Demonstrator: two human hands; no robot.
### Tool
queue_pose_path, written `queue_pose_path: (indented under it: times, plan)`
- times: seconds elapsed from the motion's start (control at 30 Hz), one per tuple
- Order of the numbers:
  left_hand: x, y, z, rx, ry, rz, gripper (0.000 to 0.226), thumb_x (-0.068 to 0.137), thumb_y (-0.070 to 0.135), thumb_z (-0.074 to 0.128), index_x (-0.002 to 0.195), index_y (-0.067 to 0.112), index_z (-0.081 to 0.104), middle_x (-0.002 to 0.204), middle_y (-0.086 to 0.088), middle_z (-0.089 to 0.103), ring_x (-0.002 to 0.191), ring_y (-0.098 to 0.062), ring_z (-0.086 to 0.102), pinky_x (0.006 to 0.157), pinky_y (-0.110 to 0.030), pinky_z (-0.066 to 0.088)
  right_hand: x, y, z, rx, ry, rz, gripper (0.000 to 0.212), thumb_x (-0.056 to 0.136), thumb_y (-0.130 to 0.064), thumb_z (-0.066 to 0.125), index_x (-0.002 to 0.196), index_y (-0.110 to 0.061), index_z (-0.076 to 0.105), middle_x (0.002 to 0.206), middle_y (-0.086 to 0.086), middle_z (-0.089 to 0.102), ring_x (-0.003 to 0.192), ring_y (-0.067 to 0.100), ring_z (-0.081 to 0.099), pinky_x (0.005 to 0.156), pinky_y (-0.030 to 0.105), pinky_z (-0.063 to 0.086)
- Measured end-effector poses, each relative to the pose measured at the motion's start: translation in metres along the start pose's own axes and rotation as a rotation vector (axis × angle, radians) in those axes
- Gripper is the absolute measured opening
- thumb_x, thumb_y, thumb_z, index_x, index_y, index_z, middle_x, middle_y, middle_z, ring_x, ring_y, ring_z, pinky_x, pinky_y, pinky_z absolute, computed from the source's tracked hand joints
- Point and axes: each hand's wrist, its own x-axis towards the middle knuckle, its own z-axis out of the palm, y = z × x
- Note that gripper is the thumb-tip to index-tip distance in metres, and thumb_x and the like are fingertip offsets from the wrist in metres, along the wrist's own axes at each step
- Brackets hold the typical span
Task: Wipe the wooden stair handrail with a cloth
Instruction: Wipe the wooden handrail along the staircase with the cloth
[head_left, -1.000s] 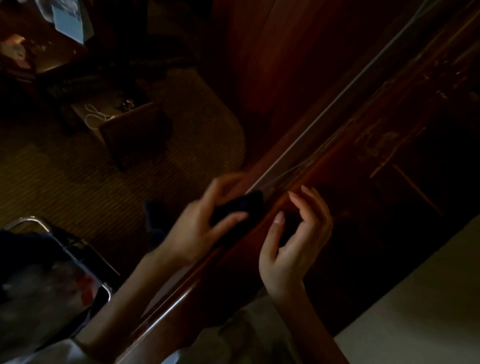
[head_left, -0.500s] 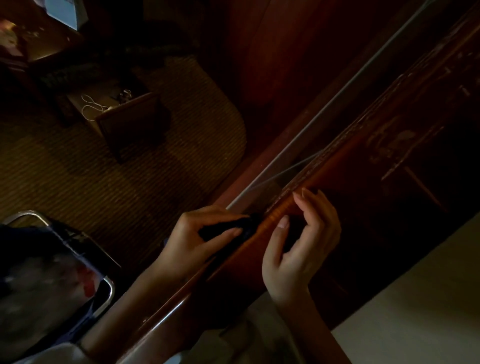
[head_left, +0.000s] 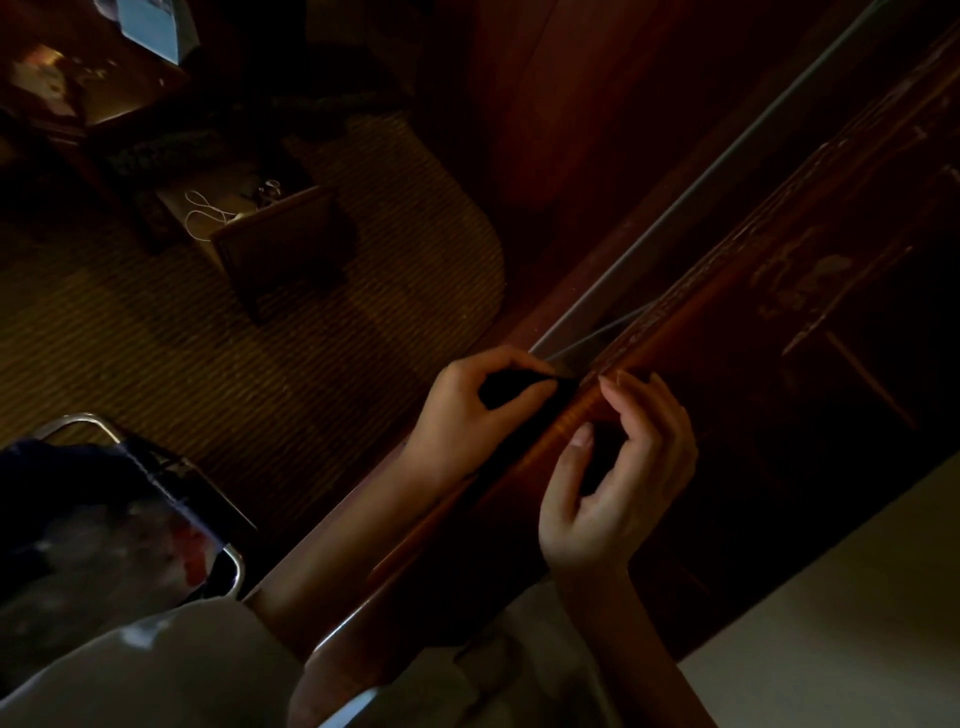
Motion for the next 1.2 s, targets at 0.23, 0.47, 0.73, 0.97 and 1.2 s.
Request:
queue_pose_path:
  times: [0.23, 0.47, 0.73, 0.97, 1.2]
  plan:
    - [0.0, -0.004, 0.0, -0.039, -0.005, -0.024, 0.02, 0.089, 0.023, 0.064, 0.108, 0.022, 0.071, 0.105, 0.007, 0.07, 0.097, -0.007, 0.067, 0.083, -0.024, 0.054, 0.0, 0.002, 0.001, 0.034, 0.02, 0.01, 0.028, 0.088, -0.009, 0.051, 0.11, 0.002, 0.063, 0.117, 0.016, 0.062, 0.12, 0.029, 0.054, 0.094, 0.058, 0.043]
    - [0.075, 0.037, 0.041, -0.17, 0.015, 0.041, 0.017, 0.092, 0.01, 0.065, 0.107, 0.01, 0.071, 0.101, 0.002, 0.071, 0.09, -0.008, 0.069, 0.079, -0.021, 0.054, 0.001, 0.004, 0.001, 0.037, 0.003, 0.032, 0.03, 0.088, -0.012, 0.05, 0.115, -0.003, 0.062, 0.124, 0.006, 0.055, 0.122, 0.026, 0.053, 0.094, 0.057, 0.045]
    - [-0.026, -0.027, -0.019, -0.103, -0.086, -0.086, 0.021, 0.087, 0.024, 0.065, 0.104, 0.029, 0.075, 0.105, 0.01, 0.071, 0.098, -0.009, 0.068, 0.084, -0.019, 0.051, -0.003, 0.005, 0.003, -0.023, -0.008, 0.049, 0.017, 0.088, -0.012, 0.052, 0.093, -0.004, 0.067, 0.124, 0.01, 0.057, 0.124, 0.028, 0.051, 0.102, 0.044, 0.039]
    - [0.094, 0.038, 0.04, -0.104, -0.052, 0.052, 0.018, 0.092, 0.013, 0.065, 0.108, 0.01, 0.072, 0.098, 0.004, 0.072, 0.09, -0.007, 0.068, 0.083, -0.02, 0.053, -0.002, 0.003, 0.003, -0.064, 0.014, 0.072, 0.02, 0.088, -0.015, 0.049, 0.09, -0.005, 0.066, 0.123, 0.013, 0.059, 0.124, 0.029, 0.051, 0.1, 0.055, 0.04]
    - [0.109, 0.041, 0.045, -0.2, -0.095, 0.096, 0.016, 0.091, 0.009, 0.065, 0.105, 0.011, 0.072, 0.09, 0.009, 0.072, 0.084, -0.003, 0.068, 0.078, -0.019, 0.052, 0.0, 0.004, 0.002, -0.058, 0.0, 0.063, 0.021, 0.089, -0.016, 0.049, 0.092, -0.007, 0.067, 0.124, 0.007, 0.056, 0.124, 0.028, 0.051, 0.104, 0.044, 0.039]
